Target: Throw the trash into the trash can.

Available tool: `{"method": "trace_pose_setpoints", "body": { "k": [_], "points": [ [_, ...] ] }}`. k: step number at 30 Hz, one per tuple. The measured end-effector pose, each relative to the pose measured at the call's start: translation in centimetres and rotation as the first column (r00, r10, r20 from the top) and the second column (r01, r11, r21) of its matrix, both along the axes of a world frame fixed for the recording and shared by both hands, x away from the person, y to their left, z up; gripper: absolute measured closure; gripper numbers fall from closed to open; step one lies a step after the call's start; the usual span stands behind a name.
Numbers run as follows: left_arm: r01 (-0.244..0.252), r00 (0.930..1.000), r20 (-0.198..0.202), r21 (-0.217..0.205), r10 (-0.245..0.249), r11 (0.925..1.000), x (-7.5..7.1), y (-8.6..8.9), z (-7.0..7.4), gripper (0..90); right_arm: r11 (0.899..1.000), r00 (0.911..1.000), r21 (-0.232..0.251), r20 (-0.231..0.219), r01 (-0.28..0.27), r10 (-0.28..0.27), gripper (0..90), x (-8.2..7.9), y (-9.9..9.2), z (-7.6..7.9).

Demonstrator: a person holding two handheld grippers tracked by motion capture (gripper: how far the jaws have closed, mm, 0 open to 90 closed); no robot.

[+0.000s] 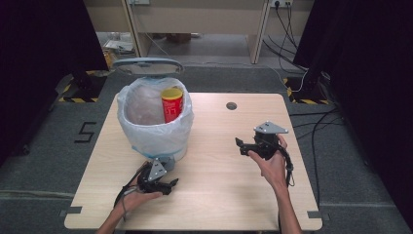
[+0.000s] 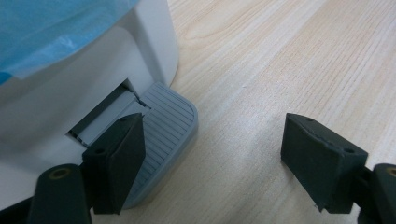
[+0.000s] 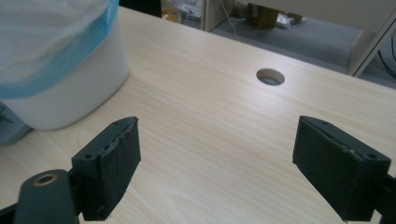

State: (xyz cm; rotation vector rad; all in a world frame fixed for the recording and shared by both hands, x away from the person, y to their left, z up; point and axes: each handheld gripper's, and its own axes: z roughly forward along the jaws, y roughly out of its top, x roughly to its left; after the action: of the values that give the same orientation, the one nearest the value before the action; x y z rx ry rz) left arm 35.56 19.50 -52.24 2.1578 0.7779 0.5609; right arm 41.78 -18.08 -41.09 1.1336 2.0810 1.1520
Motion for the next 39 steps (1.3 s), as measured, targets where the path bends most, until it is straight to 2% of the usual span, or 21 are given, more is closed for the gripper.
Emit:
{"method": "trace_pose_setpoints", "body": {
  "k": [3,8,11,15,22,23,26,27,29,30,34,35,39],
  "points": [
    [-0.001,1.0,0.001,0.0,0.001,1.0,0.0,0.0,0.0,21.3,1.0,0.9998,-0.006,-0.022,0.005,-0.006,15.4,-0.6,-0.3,-1.5],
    [0.0,1.0,-0.001,0.0,0.0,1.0,0.0,0.0,0.0,21.2,1.0,0.9991,-0.013,-0.041,0.012,-0.013,15.5,-1.2,-0.5,-3.0],
    [0.0,1.0,0.0,-0.001,0.0,1.0,0.0,0.0,0.0,21.2,0.999,0.998,-0.034,-0.059,0.017,-0.019,15.5,-1.5,-0.6,-4.4],
    [0.0,1.0,-0.001,0.001,0.0,1.0,0.0,0.0,0.0,21.2,0.999,0.9971,-0.052,-0.074,0.015,-0.019,15.5,-1.7,-0.6,-5.4],
    [0.001,1.0,0.0,0.0,-0.001,1.0,0.0,0.0,0.0,21.2,0.999,0.9907,-0.052,-0.134,0.015,-0.022,15.5,-2.2,-0.4,-7.8],
    [-0.001,1.0,0.001,0.001,0.001,1.0,0.0,0.0,0.0,21.2,0.999,0.9918,-0.049,-0.126,0.015,-0.021,15.7,-2.3,-0.4,-8.1],
    [0.001,1.0,-0.002,0.0,-0.001,1.0,0.0,0.0,0.0,21.2,0.999,0.9885,-0.042,-0.15,0.011,-0.017,16.0,-2.5,-0.2,-8.9],
    [0.001,1.0,-0.003,0.001,-0.001,1.0,0.0,0.0,0.0,21.3,0.997,0.9848,-0.075,-0.173,-0.006,-0.007,16.1,-2.5,-0.1,-9.2],
    [0.0,1.0,-0.002,0.0,0.0,1.0,0.0,0.0,0.0,21.2,0.995,0.9852,-0.099,-0.17,0.005,-0.022,16.0,-2.6,0.1,-9.4],
    [0.001,1.0,-0.002,0.0,-0.001,1.0,0.0,0.0,0.0,21.3,0.995,0.9861,-0.098,-0.165,0.007,-0.024,16.1,-2.7,0.2,-9.6],
    [-0.001,1.0,0.0,-0.001,0.001,1.0,0.0,0.0,0.0,21.3,0.994,0.9809,-0.106,-0.194,-0.001,-0.02,16.0,-2.9,0.2,-10.4],
    [0.001,1.0,-0.003,0.0,-0.001,1.0,0.0,0.0,0.0,21.3,0.996,0.9796,-0.094,-0.2,0.003,-0.022,15.0,-3.0,0.1,-10.6],
    [-0.001,1.0,0.0,0.0,0.001,1.0,0.0,0.0,0.0,21.2,0.995,0.9795,-0.097,-0.2,0.007,-0.026,14.7,-3.4,-0.1,-10.6]
  ]
}}
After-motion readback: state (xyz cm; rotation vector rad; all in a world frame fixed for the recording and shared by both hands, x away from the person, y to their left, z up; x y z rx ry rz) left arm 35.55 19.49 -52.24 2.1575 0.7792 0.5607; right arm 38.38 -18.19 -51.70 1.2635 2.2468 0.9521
